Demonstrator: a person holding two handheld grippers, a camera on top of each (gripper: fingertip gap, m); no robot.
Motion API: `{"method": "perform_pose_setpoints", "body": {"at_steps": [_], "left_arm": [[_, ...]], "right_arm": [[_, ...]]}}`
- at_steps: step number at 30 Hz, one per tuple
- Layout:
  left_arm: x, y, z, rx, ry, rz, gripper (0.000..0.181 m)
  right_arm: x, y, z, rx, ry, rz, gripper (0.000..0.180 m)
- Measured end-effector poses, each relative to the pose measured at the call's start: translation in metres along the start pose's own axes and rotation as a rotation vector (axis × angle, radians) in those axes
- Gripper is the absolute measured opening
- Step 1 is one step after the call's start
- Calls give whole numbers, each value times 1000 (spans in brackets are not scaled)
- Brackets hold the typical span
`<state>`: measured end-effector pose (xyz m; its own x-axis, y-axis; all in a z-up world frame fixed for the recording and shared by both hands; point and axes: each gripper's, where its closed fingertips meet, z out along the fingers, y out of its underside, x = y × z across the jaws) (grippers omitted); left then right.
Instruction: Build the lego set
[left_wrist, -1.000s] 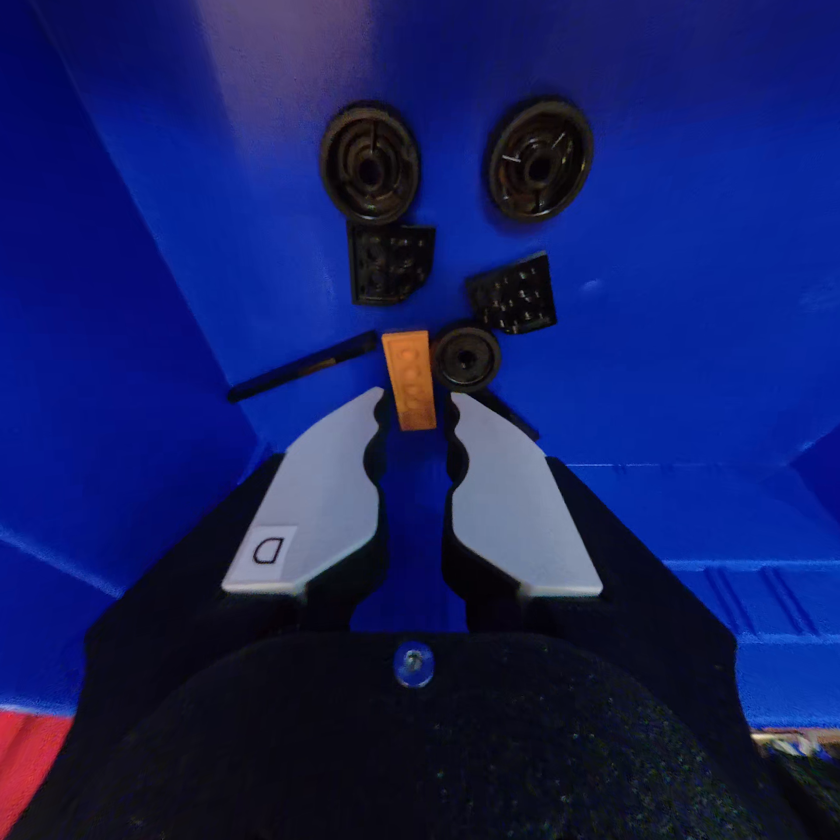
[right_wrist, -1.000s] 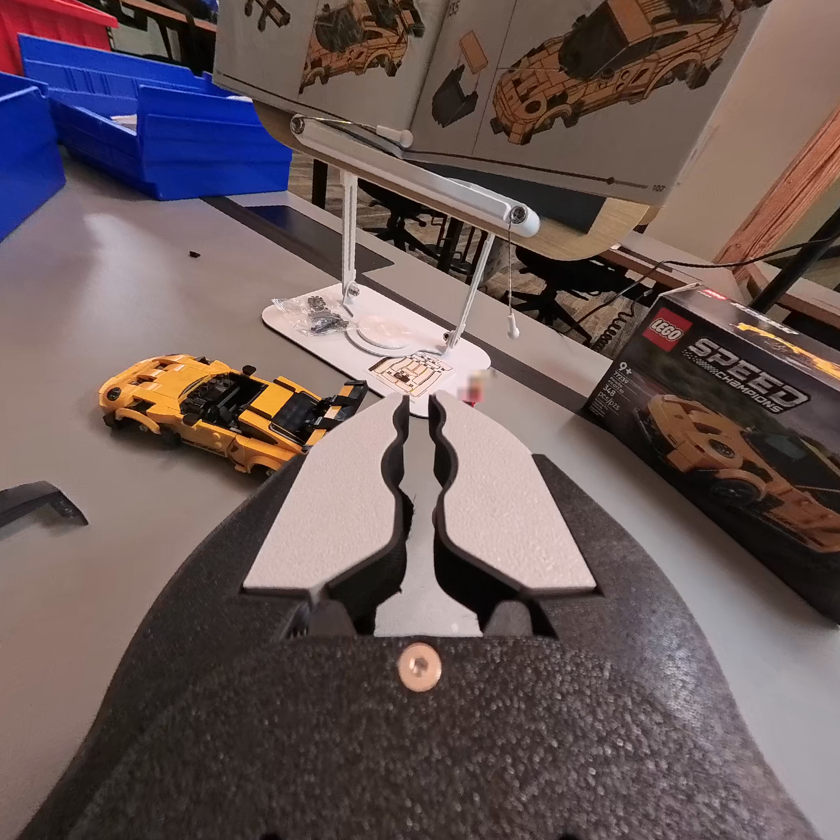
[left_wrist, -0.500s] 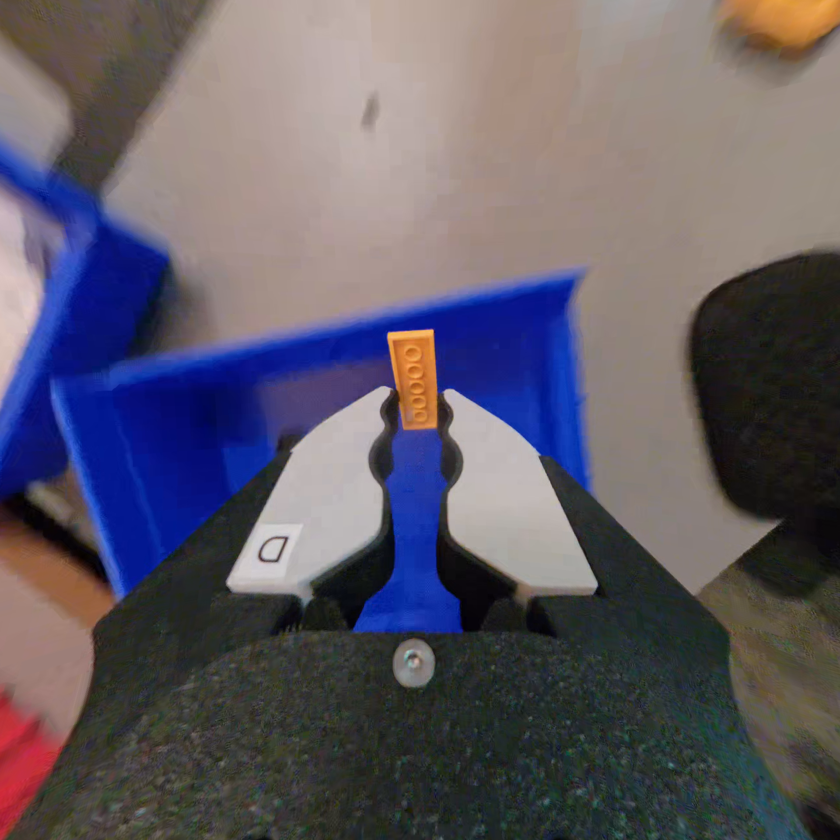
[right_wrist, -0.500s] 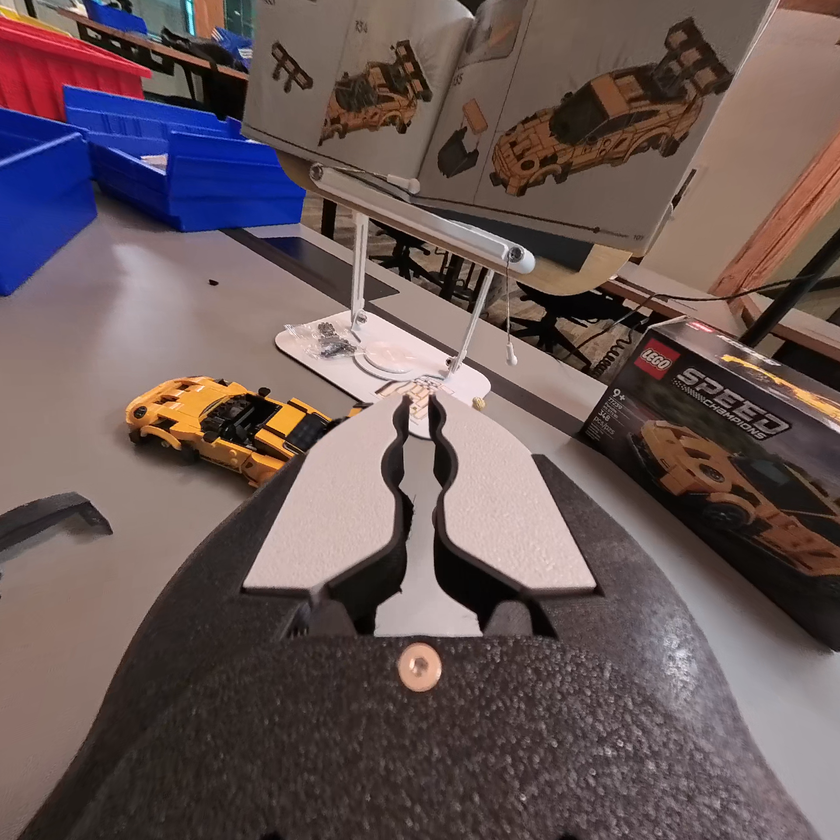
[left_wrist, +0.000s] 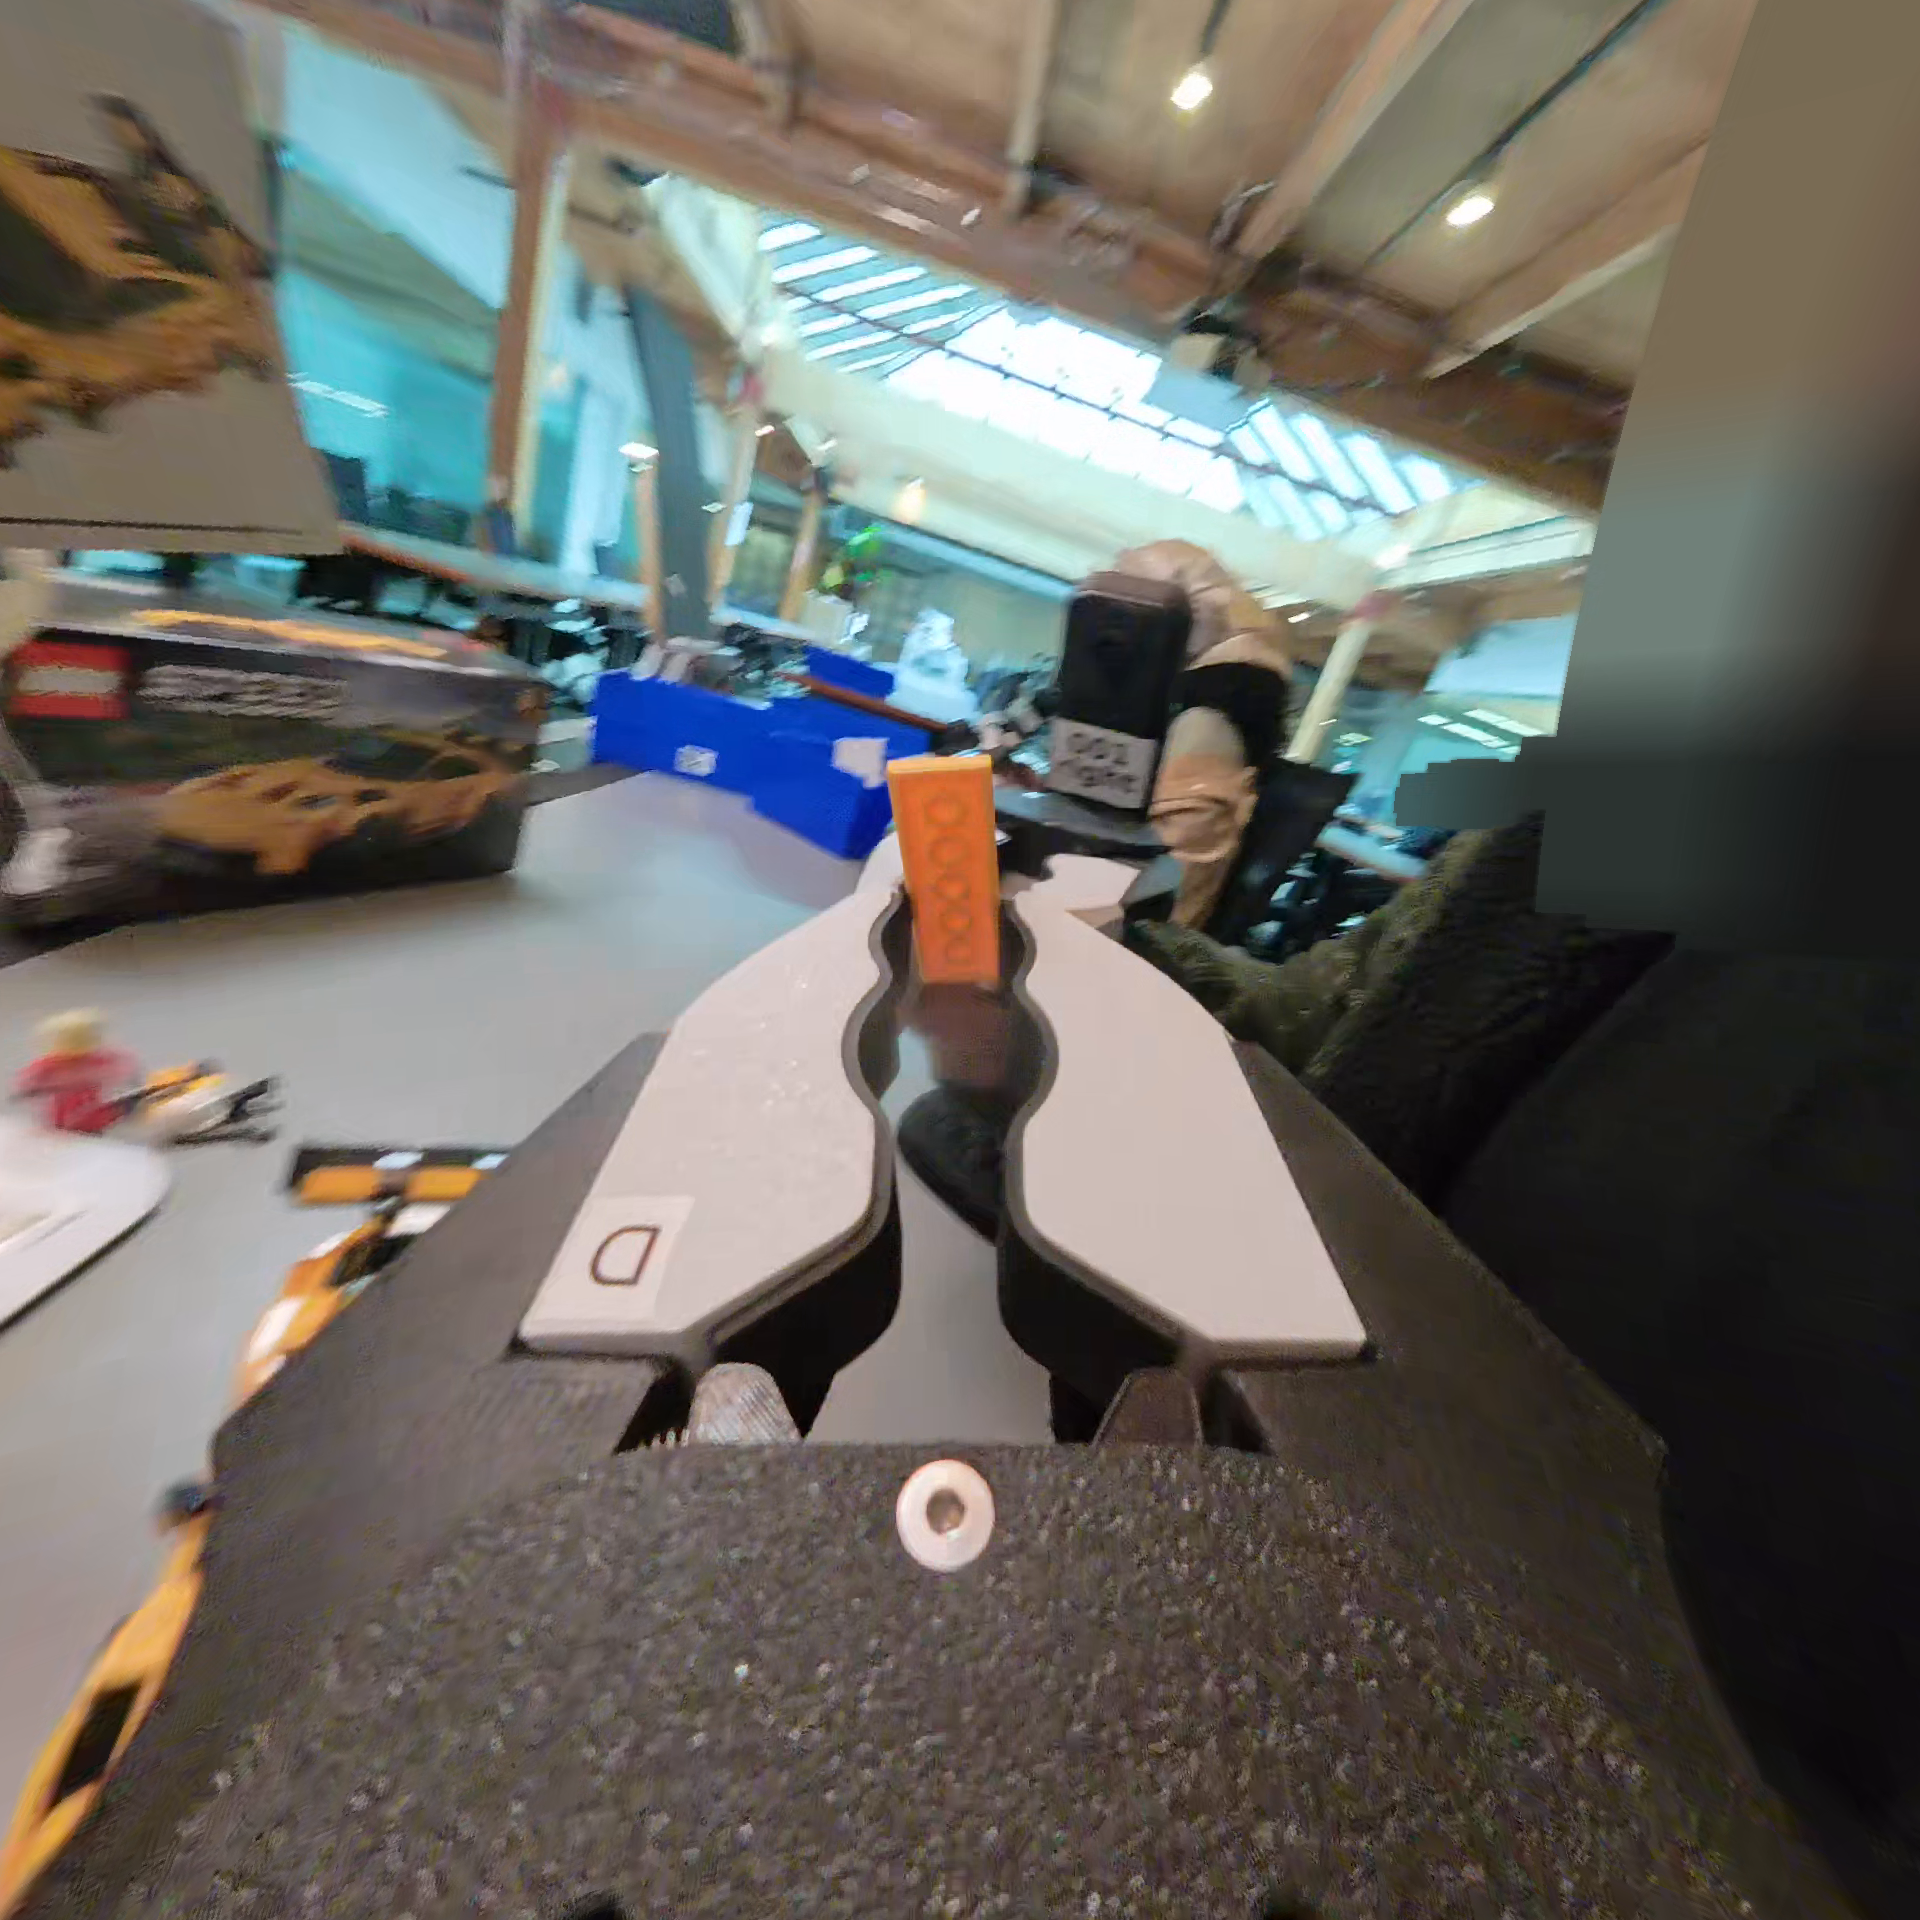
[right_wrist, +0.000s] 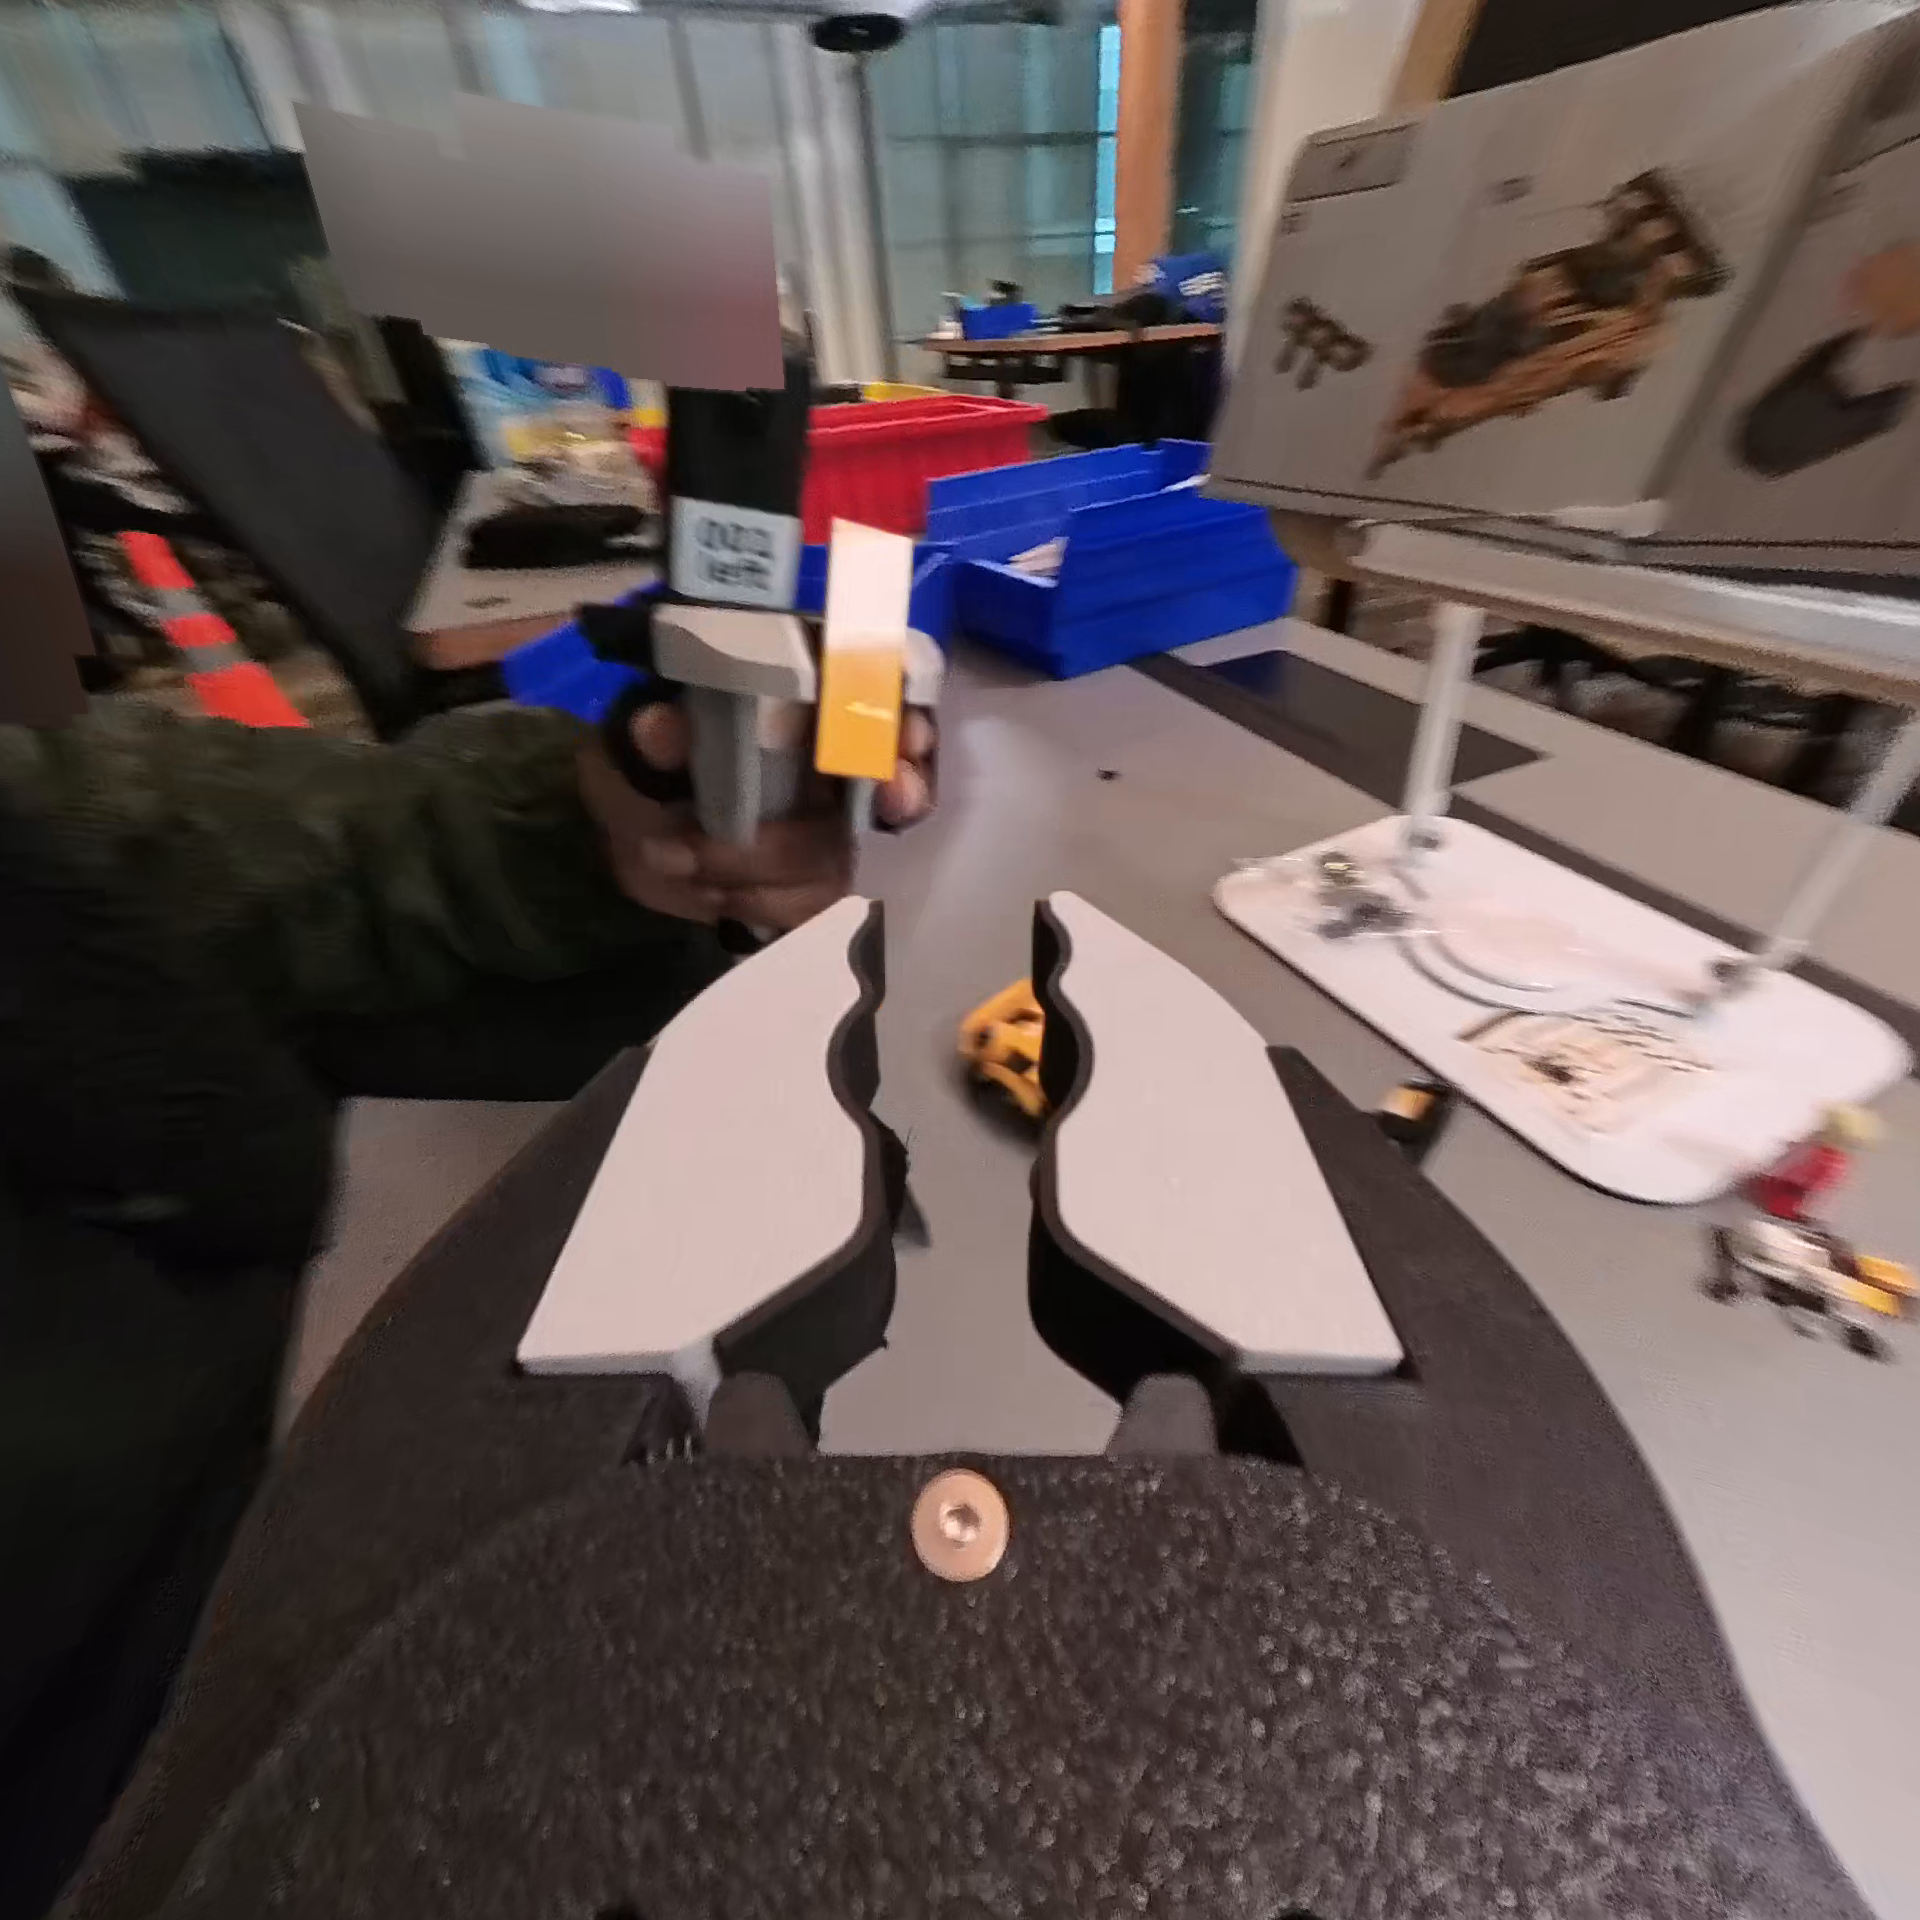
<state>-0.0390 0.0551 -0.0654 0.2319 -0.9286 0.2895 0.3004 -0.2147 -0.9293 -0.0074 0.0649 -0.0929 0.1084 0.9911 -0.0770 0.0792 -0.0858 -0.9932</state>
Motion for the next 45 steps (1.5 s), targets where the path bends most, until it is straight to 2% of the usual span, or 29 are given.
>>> {"method": "perform_pose_setpoints", "body": {"at_steps": [4,6,8,13,14,17,21,23,25,29,36,45], "left_arm": [[12,15,11,2,74,21,16],[18,20,12,11,100,22,16],[16,23,13,8,86,28,16],[17,29,8,-39,84,31,16],[15,28,6,-39,81,24,23],[-3,29,-7,-111,-16,43,30],[-17,42,-22,-231,-88,82,19],[-25,58,-26,-345,-136,113,17],[-27,76,-30,-456,-142,117,18],[-29,103,-39,-596,-149,68,31],[-29,138,-51,-793,-138,57,38],[-26,159,-63,-924,-123,66,44]], "right_arm": [[-25,-5,8,12,-145,64,28],[-28,0,14,-18,-152,57,27],[-31,3,18,-31,-150,26,17],[-30,11,16,-97,-147,-52,17],[-27,14,14,-127,-146,-75,17],[-13,40,3,-317,-165,-165,16],[15,103,-12,-682,-165,-316,16],[22,130,-16,-831,-184,-372,16],[25,143,-15,-909,-195,-408,16],[27,154,-13,-1015,-237,-436,17],[30,162,-8,-1044,-260,-423,19],[30,152,-14,-927,-199,-345,23]]}}
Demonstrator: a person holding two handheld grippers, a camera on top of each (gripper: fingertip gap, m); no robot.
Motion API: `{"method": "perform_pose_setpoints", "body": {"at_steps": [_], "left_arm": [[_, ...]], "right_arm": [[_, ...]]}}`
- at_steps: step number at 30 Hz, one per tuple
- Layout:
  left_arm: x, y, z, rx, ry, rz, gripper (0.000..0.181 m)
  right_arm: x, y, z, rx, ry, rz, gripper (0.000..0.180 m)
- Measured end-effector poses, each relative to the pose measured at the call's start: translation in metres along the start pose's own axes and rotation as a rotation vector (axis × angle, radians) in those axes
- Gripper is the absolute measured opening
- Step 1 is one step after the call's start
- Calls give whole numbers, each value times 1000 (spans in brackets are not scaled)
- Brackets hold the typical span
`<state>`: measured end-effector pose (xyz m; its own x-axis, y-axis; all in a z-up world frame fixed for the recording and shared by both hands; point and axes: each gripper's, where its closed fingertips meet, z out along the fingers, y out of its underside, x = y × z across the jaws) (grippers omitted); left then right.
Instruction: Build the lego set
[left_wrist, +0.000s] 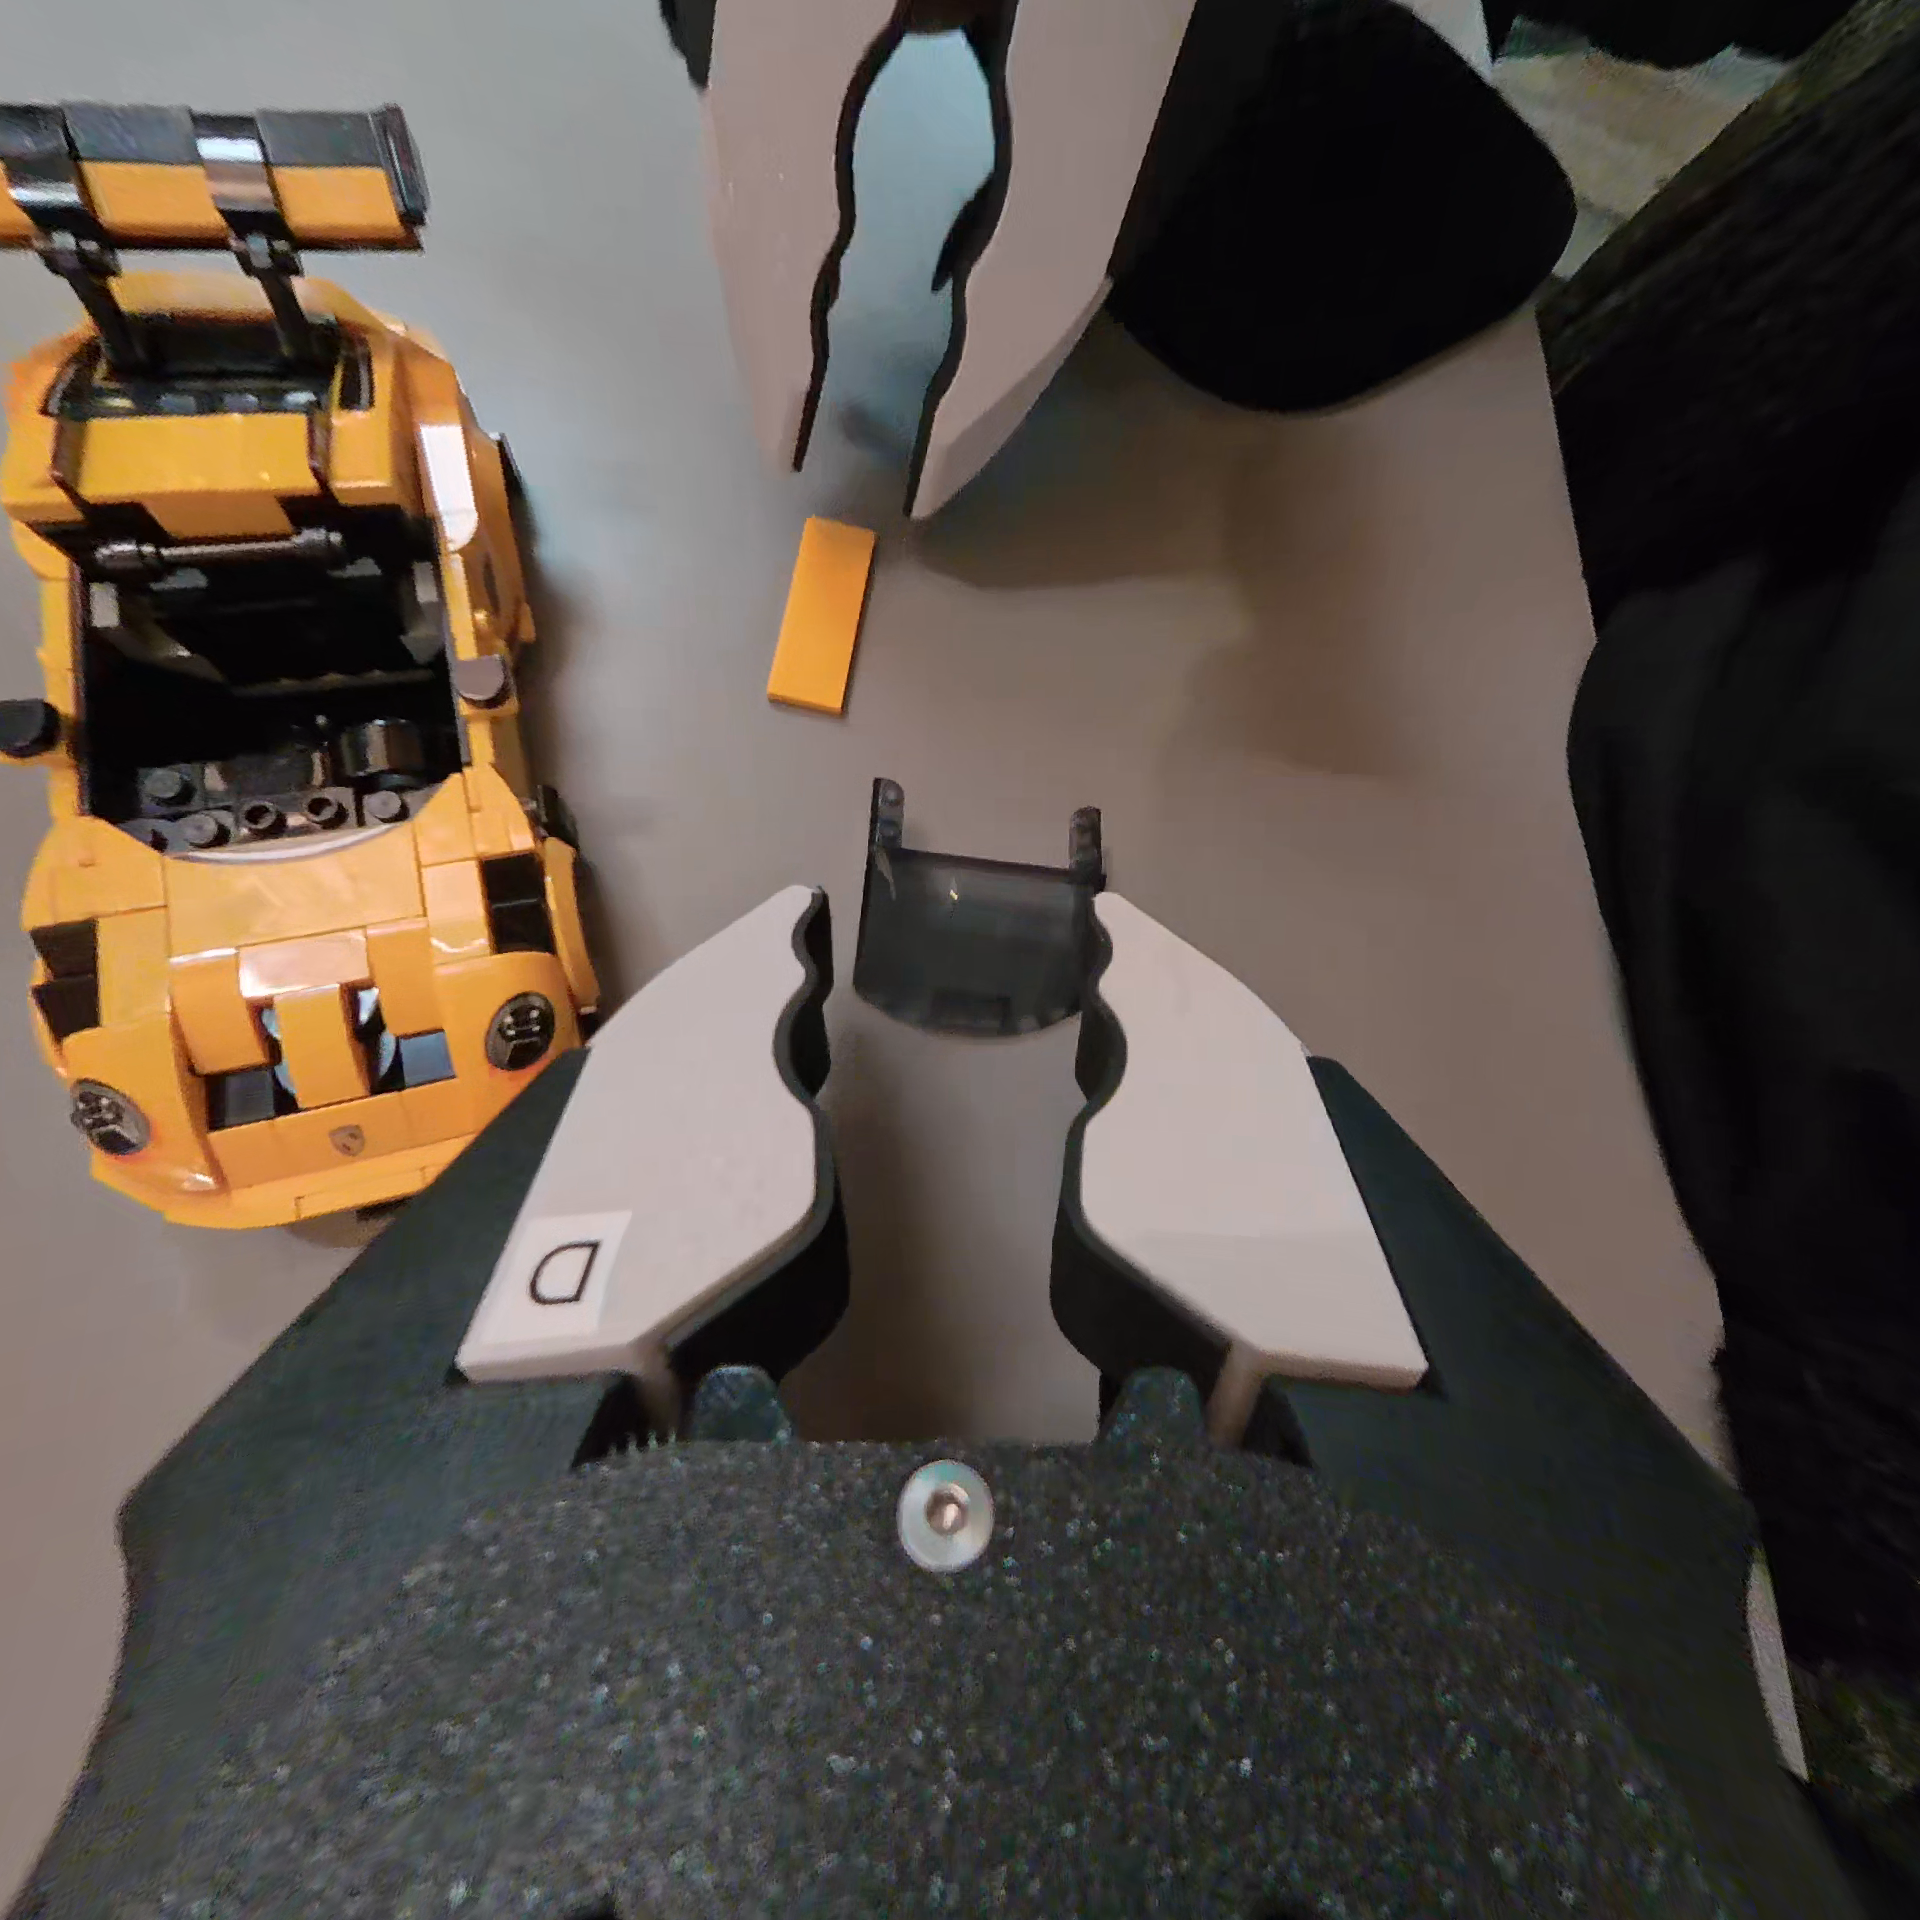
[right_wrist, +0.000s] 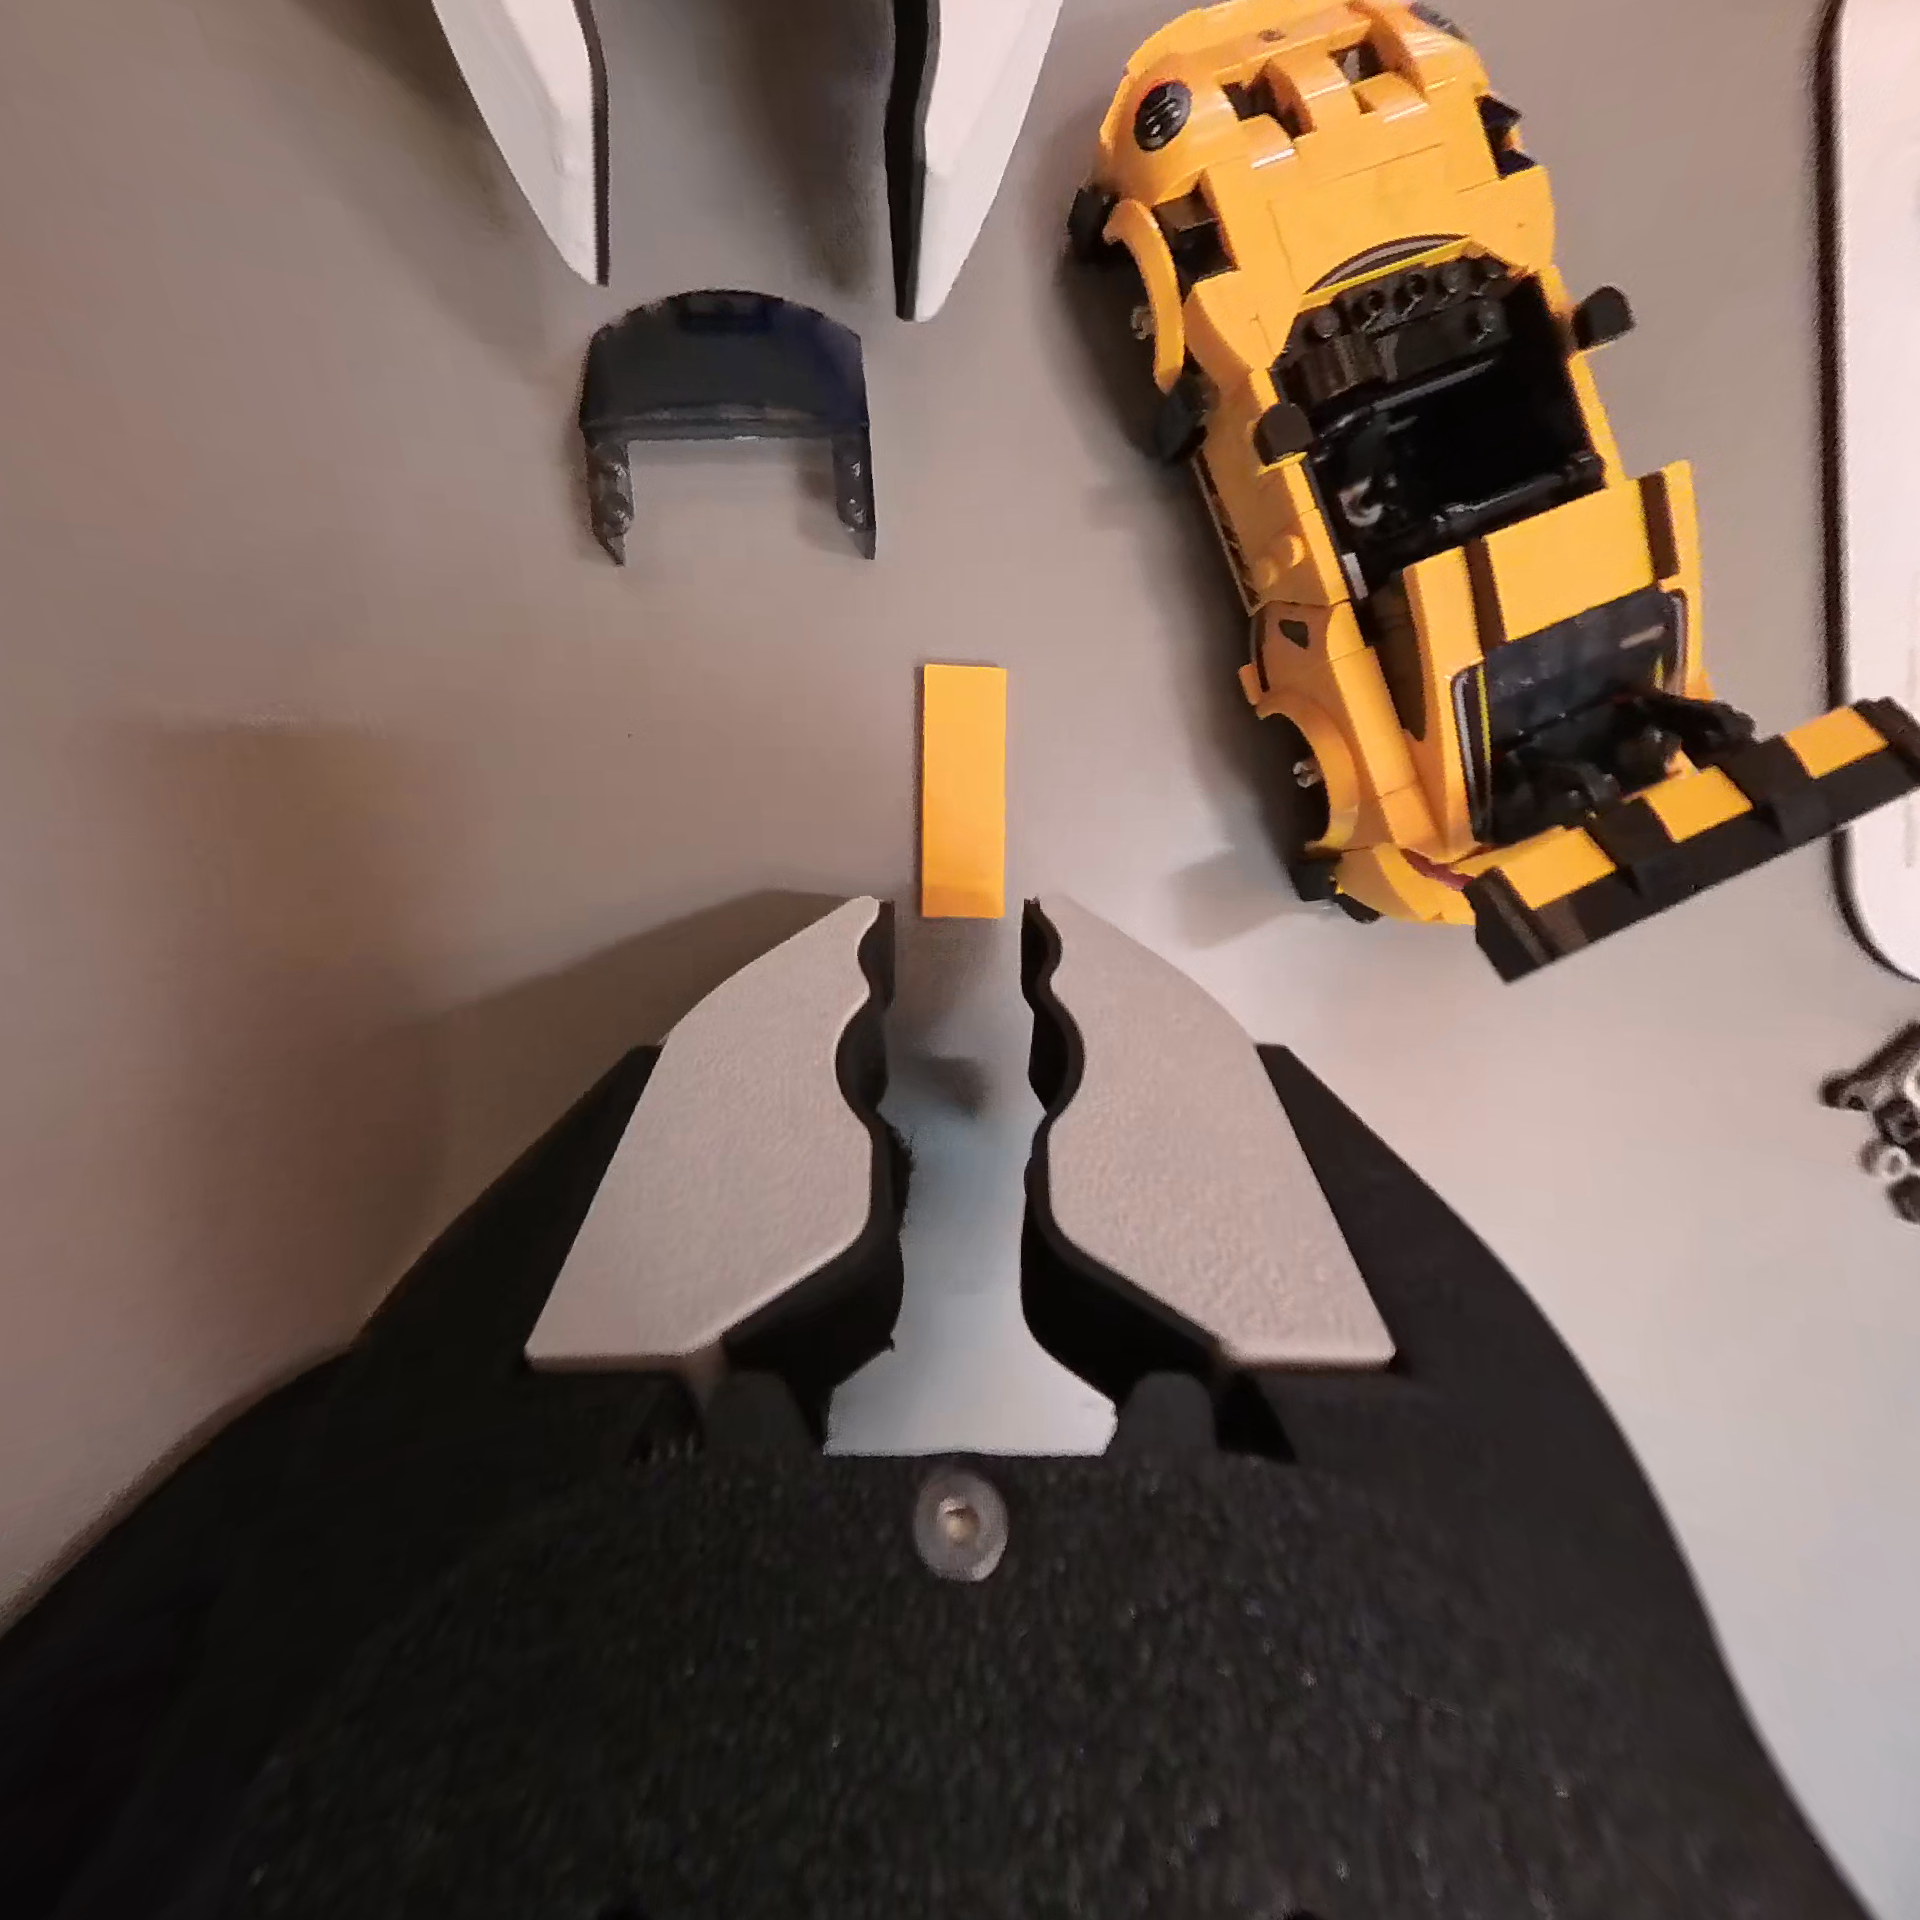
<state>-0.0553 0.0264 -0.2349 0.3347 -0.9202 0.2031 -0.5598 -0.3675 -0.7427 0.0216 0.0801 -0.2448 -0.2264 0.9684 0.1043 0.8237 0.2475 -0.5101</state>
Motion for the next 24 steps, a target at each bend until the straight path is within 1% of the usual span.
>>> {"method": "perform_pose_setpoints", "body": {"at_steps": [7,11,12,14,19,24], "left_arm": [[3,14,15,-103,-28,69,55],[1,14,18,-134,-83,110,50],[0,13,19,-134,-89,103,50],[-3,11,21,-135,-119,77,49],[-10,4,26,-143,-210,-9,49],[-13,-4,34,-103,-267,-64,49]], "right_arm": [[0,-9,10,57,-10,53,23],[2,-14,19,46,-25,49,22],[3,-14,21,37,-27,43,22],[3,-15,22,35,-30,44,15],[7,-11,21,16,-4,90,15],[11,-4,15,10,53,151,14]]}}
